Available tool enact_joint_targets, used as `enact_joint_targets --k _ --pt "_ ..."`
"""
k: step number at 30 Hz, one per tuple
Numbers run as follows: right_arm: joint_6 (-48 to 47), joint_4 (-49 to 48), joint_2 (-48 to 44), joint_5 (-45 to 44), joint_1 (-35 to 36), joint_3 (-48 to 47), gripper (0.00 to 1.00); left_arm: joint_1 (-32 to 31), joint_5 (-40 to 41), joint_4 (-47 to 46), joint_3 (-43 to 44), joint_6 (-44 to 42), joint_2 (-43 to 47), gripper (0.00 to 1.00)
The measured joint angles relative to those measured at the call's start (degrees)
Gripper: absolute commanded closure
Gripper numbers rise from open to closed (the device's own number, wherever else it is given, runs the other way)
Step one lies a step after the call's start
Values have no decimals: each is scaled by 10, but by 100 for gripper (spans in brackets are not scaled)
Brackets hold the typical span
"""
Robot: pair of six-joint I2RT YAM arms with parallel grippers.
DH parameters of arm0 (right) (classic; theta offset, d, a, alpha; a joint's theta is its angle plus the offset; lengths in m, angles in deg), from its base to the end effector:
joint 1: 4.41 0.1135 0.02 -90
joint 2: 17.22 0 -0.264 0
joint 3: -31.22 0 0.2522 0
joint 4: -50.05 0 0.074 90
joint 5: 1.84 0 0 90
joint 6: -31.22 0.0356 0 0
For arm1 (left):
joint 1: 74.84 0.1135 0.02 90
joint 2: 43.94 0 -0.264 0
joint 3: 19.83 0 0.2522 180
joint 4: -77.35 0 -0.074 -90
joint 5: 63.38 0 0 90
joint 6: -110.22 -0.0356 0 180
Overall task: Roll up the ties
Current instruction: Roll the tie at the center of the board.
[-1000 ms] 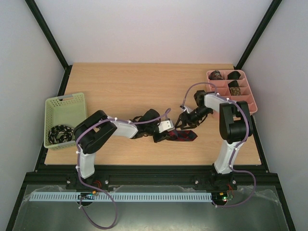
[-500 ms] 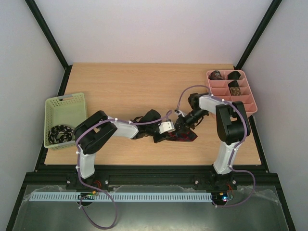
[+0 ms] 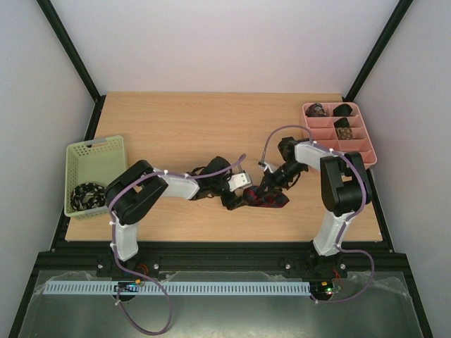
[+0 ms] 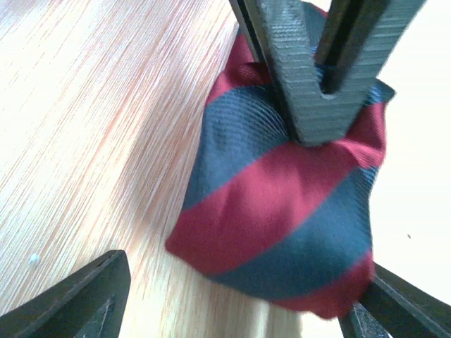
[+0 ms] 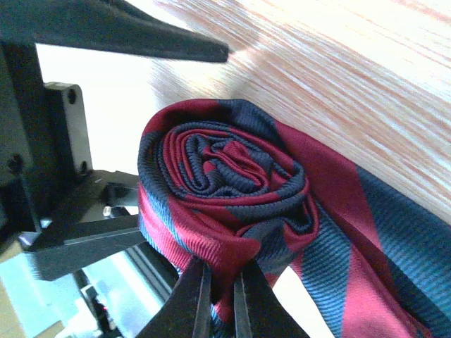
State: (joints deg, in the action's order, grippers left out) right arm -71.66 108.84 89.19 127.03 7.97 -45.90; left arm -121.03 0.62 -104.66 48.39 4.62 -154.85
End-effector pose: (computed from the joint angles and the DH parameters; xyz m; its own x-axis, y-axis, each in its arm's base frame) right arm 0.3058 0.0900 0.1417 -0.9099 -0.3774 -0.1725 -0.4003 0.6892 0.6040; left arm 0.2518 -0.2850 0.1200 -0.1983 0.5559 -0.8073 0.9677 0.2417 -0.0713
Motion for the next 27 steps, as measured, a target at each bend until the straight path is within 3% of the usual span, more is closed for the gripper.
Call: enact_joint_targets --k 11,20,27 --pt "-19 -24 -12 -104 -10 16 99 33 -45 -31 -76 19 87 14" --pt "-6 -22 7 -121 10 -6 99 37 -54 -58 -108 35 106 13" --pt "47 -19 44 -67 35 -26 99 25 -53 -73 -96 78 94 15"
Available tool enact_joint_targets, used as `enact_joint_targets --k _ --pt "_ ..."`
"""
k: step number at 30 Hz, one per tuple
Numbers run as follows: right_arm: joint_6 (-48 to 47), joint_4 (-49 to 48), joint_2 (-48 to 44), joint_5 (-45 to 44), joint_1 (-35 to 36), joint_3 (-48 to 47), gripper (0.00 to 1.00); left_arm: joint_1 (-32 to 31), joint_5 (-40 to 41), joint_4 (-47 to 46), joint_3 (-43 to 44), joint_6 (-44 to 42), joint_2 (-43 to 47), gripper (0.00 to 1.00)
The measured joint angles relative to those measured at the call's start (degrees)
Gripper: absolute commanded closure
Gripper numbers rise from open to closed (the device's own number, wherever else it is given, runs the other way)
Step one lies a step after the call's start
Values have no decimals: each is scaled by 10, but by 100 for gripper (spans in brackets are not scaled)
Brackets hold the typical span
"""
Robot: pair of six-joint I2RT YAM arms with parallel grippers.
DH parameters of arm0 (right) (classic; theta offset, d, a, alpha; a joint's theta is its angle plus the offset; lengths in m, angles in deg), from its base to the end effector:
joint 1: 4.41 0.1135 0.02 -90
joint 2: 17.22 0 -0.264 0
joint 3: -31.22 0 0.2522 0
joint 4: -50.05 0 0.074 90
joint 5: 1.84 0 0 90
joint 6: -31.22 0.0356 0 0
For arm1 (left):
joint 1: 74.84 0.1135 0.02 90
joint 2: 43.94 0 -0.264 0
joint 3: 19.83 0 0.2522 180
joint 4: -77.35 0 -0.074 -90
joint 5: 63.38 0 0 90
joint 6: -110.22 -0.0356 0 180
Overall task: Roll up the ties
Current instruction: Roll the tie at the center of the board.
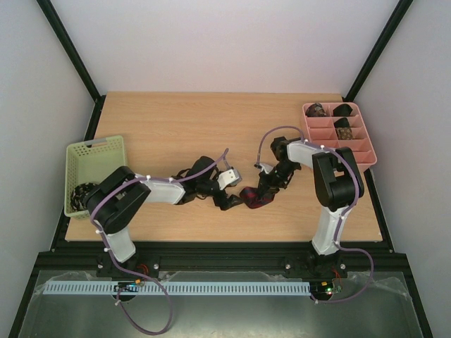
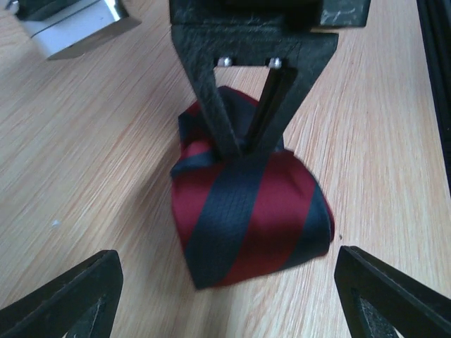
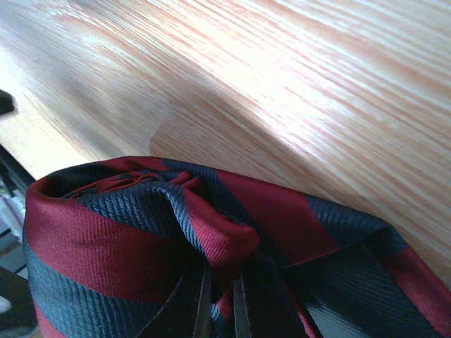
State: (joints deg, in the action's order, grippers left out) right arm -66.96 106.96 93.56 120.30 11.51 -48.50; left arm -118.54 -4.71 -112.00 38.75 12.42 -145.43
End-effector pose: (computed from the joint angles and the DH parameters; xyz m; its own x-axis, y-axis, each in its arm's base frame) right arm 0.3154 0.1097 0.1261 -0.9156 -0.3865 -0.1107 -0.3846 0.7619 0.5212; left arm 0.2361 -0.2513 0.1428 -0.2734 0.4216 -0.8646 0.9493 0.2634 -0.1717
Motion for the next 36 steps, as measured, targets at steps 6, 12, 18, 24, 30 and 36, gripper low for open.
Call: enact_joint_targets --k 6,12,18,24,30,36 --pt "23 2 25 46 0 -7 99 -26 5 -23 15 46 -35 18" --pt "29 1 28 54 1 -7 99 -42 52 -28 49 77 -86 25" --pt "30 -1 28 56 1 -7 90 -50 63 -37 61 100 -106 62" --pt "21 -2 26 60 -8 -13 62 -53 89 -72 33 65 -93 78" --pt "-15 29 23 78 -40 -21 83 -60 130 -98 0 12 -74 80" --pt "-27 42 18 74 -36 -8 90 -61 137 -105 -5 -1 -72 79"
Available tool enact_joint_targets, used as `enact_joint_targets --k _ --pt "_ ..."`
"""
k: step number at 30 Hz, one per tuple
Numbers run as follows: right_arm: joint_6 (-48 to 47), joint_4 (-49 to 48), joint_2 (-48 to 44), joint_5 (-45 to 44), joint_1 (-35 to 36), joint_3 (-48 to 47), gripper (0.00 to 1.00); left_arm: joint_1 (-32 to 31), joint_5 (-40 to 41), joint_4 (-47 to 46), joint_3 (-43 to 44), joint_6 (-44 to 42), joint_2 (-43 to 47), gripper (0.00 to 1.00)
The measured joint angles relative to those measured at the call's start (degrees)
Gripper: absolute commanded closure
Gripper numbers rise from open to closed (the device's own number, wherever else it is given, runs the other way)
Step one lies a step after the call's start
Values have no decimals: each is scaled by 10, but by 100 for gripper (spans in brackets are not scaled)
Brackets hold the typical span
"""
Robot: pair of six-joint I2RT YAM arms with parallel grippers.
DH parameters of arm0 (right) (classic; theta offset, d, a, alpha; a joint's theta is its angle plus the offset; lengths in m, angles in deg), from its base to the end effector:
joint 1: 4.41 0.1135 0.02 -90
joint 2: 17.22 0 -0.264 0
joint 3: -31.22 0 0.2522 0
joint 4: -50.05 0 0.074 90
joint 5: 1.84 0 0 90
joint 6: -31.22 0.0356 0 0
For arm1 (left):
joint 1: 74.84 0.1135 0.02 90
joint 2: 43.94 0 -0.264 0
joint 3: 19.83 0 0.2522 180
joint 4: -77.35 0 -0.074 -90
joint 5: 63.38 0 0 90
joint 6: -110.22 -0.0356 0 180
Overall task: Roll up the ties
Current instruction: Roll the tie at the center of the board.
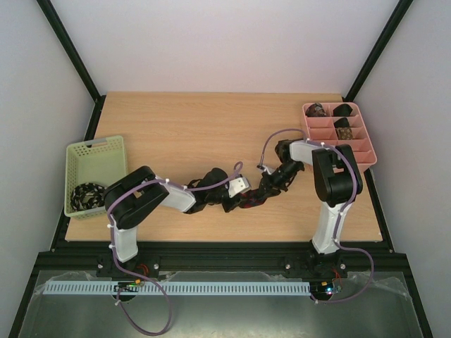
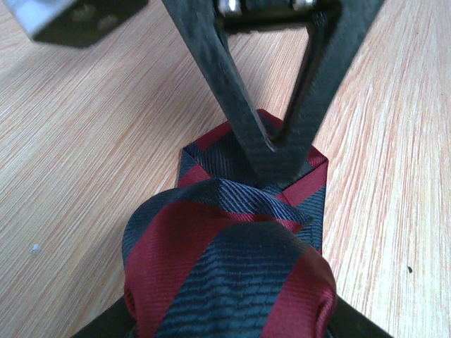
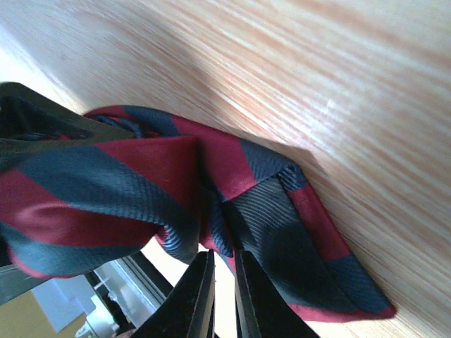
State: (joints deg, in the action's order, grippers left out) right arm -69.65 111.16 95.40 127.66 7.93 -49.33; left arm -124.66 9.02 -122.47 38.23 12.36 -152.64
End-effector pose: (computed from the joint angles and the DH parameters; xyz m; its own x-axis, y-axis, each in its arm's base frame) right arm 0.3172 0.0926 0.1220 -0.9333 -0.3531 -0.0653 -0.3120 0.7074 0.6342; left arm 0.2223 -0.2799 0.1133 -0.2050 0.4447 -0.8719 0.9326 0.3592 -0.0360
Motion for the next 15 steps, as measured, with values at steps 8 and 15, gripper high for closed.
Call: enact_joint_targets --k 8,15 --pt "19 -8 35 -14 7 -8 89 17 -35 38 16 -24 8 67" --pt "23 1 52 -2 5 -23 89 34 -66 93 37 -89 36 68"
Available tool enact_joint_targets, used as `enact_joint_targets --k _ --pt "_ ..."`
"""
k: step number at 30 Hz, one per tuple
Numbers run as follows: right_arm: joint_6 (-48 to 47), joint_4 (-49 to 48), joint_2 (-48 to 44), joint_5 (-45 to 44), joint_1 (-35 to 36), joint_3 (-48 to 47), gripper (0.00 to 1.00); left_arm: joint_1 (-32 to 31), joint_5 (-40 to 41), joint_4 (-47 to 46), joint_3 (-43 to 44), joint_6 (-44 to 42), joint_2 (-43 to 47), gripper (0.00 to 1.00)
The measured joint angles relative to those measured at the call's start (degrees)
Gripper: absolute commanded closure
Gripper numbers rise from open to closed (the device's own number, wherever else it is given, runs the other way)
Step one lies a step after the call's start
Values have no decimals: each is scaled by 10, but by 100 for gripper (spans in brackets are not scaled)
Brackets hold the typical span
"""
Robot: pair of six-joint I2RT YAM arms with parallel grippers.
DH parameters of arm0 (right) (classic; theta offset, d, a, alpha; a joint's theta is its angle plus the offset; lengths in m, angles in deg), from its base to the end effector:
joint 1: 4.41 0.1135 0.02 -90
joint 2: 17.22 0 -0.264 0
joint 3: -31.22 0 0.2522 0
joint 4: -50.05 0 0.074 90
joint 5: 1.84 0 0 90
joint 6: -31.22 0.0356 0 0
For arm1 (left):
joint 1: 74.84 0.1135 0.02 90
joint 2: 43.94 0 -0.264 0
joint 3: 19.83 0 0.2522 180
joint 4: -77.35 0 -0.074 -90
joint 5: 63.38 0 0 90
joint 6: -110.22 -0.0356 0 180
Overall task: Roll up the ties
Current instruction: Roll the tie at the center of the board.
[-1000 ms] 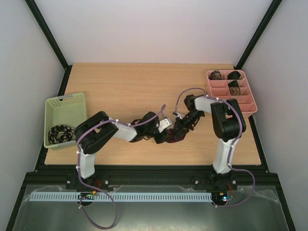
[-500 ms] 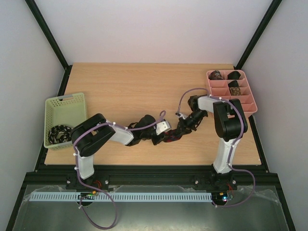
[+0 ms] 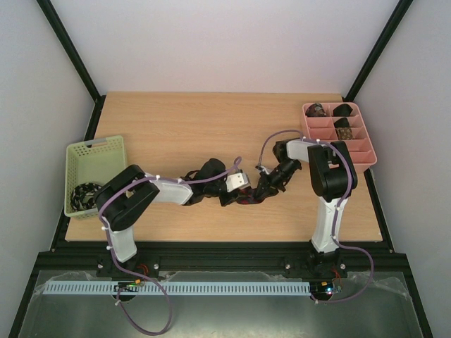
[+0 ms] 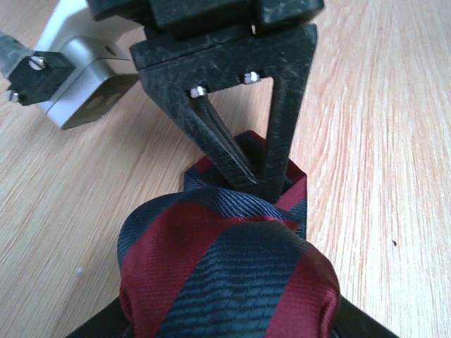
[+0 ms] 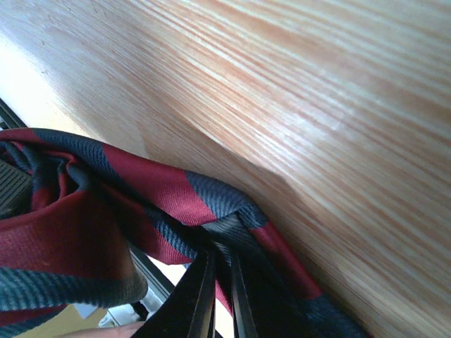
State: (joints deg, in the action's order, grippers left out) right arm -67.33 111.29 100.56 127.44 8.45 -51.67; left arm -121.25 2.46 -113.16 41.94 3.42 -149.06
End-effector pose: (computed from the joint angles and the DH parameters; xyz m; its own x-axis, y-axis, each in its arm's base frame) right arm 0.3255 0.0974 0.1018 -0.9428 -0.3333 0.0120 -0.2493 0.7282 0.6384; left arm 0.2389 -0.2720 0.1375 -0.0984 0.4859 -0.8685 0.9677 0.2503 0.0304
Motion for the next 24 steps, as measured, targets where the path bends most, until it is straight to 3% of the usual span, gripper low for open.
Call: enact_joint_targets --k 8,16,24 --pt "0 3 2 0 -1 -2 88 -5 6 32 -1 -82 -6 69" --pt "-16 3 -9 26 -3 -2 59 -10 28 65 21 -110 -21 68" --pt "-26 9 -54 75 -9 -17 51 -18 47 81 36 -105 -27 67"
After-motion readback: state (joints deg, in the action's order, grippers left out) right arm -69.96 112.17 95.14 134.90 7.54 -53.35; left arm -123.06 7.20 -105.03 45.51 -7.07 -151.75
